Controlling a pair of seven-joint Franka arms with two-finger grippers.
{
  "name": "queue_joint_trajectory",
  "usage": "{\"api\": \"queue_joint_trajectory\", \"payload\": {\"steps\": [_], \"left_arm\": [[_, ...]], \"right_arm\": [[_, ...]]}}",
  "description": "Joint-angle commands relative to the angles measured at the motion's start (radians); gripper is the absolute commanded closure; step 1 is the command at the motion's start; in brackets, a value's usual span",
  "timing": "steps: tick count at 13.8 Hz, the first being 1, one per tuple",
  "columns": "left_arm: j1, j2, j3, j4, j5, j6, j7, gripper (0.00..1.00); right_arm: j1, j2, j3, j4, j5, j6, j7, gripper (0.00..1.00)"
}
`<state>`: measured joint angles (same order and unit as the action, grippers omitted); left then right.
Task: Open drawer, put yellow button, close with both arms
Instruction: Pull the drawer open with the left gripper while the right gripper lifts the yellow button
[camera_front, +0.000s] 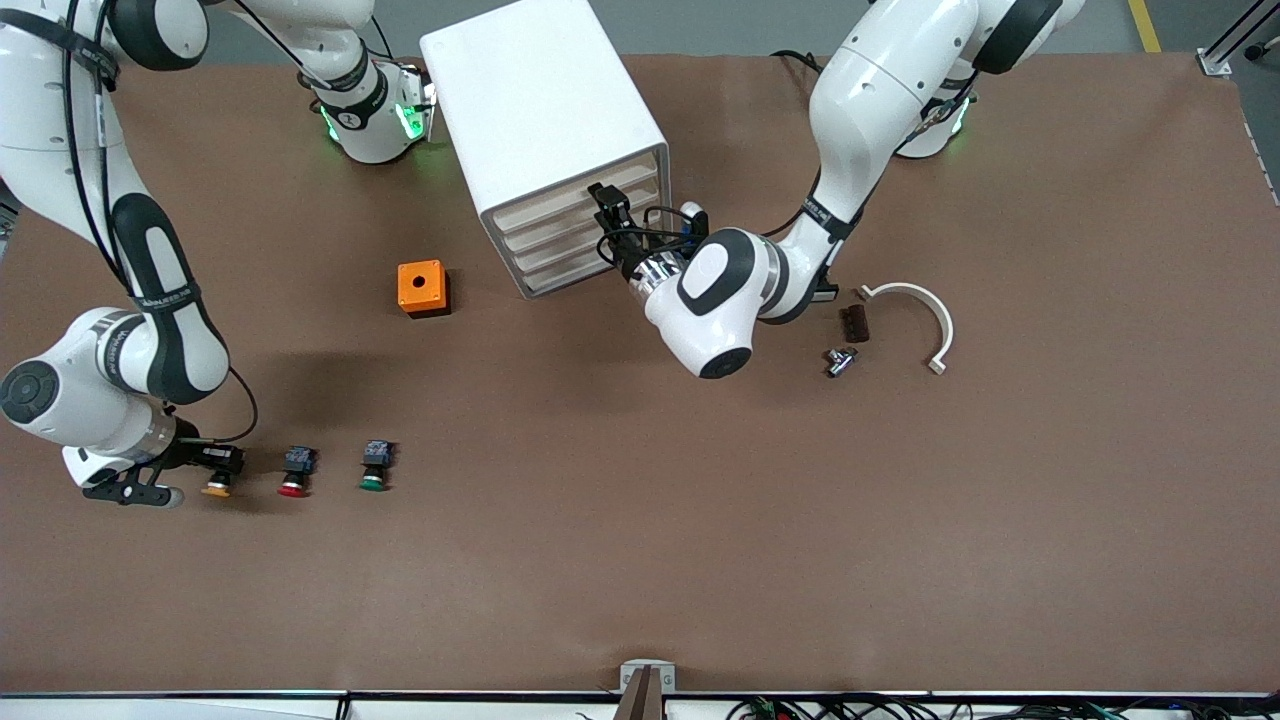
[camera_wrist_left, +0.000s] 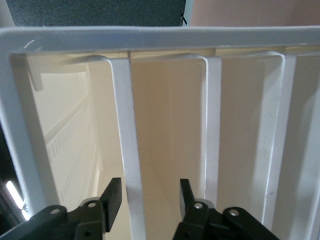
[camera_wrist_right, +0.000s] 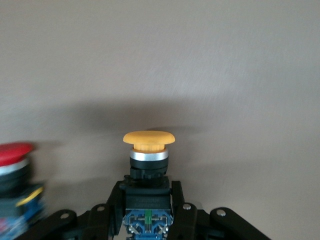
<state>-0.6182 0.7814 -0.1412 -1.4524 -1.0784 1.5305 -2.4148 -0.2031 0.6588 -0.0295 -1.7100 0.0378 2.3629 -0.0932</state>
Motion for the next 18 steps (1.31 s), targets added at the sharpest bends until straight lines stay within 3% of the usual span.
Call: {"api": "queue_joint_trajectory", "payload": {"steps": [1, 4, 6, 10, 13, 15, 16, 17, 18], "left_arm": [[-0.008, 0.01, 0.008, 0.023, -0.021, 0.004, -0.018, 0.97], [0.003, 0.01, 0.018, 0.027, -0.015, 0.004, -0.013, 1.0], [0.014, 0.01, 0.047, 0.03, -0.014, 0.004, -0.013, 1.0], [0.086, 0.041, 0.092, 0.111, -0.017, 0.007, 0.002, 1.0], [0.114, 0.055, 0.091, 0.139, -0.02, 0.077, 0.036, 1.0], [0.13, 0.053, 0.091, 0.141, -0.021, 0.103, 0.037, 0.63], [0.133, 0.047, 0.091, 0.141, -0.021, 0.103, 0.036, 0.23], [0.135, 0.042, 0.091, 0.141, -0.02, 0.103, 0.034, 0.0], [0.153, 0.041, 0.091, 0.142, -0.02, 0.103, 0.034, 0.0]], "right_arm": [[0.043, -0.203, 0.02, -0.02, 0.01, -0.277, 0.212, 1.0], [0.146, -0.384, 0.022, -0.022, 0.071, -0.514, 0.5, 1.0], [0.227, -0.476, 0.022, -0.022, 0.1, -0.602, 0.677, 1.0], [0.424, -0.577, 0.022, -0.029, 0.138, -0.656, 1.042, 1.0], [0.6, -0.594, 0.02, -0.028, 0.143, -0.643, 1.335, 1.0], [0.706, -0.593, 0.02, -0.028, 0.142, -0.604, 1.504, 1.0], [0.756, -0.588, 0.02, -0.029, 0.134, -0.578, 1.58, 1.0], [0.796, -0.585, 0.019, -0.029, 0.131, -0.556, 1.64, 1.0], [0.839, -0.581, 0.019, -0.029, 0.117, -0.53, 1.706, 1.0]]}}
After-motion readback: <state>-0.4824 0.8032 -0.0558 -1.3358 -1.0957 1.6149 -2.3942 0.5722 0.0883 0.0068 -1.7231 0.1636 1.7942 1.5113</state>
